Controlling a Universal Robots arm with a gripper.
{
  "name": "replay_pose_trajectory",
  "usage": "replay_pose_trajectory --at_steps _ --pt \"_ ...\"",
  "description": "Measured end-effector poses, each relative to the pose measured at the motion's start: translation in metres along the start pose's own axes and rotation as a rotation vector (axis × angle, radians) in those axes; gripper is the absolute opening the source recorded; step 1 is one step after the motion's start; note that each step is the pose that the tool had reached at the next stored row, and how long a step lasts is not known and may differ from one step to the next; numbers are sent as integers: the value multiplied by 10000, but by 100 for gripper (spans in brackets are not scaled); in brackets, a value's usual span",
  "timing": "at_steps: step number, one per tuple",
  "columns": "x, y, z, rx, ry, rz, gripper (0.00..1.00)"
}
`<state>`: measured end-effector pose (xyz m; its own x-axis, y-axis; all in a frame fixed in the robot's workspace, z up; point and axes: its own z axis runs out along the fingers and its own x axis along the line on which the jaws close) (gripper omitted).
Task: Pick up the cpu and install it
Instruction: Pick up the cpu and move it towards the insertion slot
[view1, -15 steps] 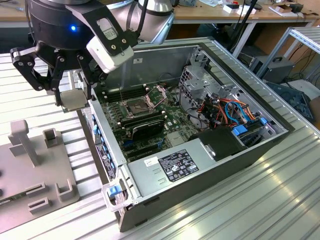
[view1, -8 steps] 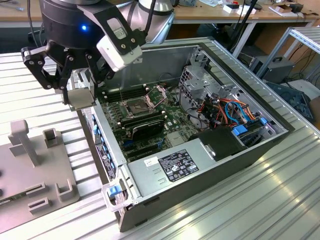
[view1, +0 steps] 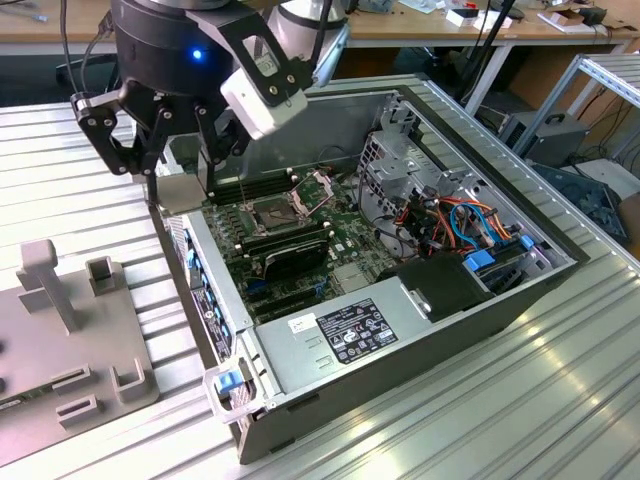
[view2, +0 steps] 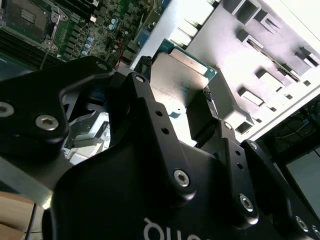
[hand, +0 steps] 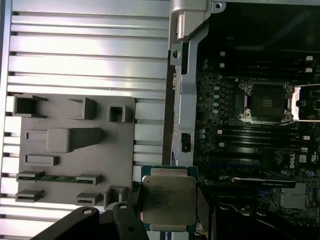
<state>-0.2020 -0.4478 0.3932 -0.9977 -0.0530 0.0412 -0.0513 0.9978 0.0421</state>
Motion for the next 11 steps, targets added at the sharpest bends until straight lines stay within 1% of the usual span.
replay_pose_trajectory --at_steps 1,3,8,9,11 --pt "-45 -2 -2 0 0 0 53" --pt "-82 -4 -3 -1 -1 -1 53" --pt "-212 -11 -8 -1 -1 -1 53" --pt "-228 -12 -9 -1 -1 -1 53" --pt "-291 -15 -12 -1 -1 -1 53"
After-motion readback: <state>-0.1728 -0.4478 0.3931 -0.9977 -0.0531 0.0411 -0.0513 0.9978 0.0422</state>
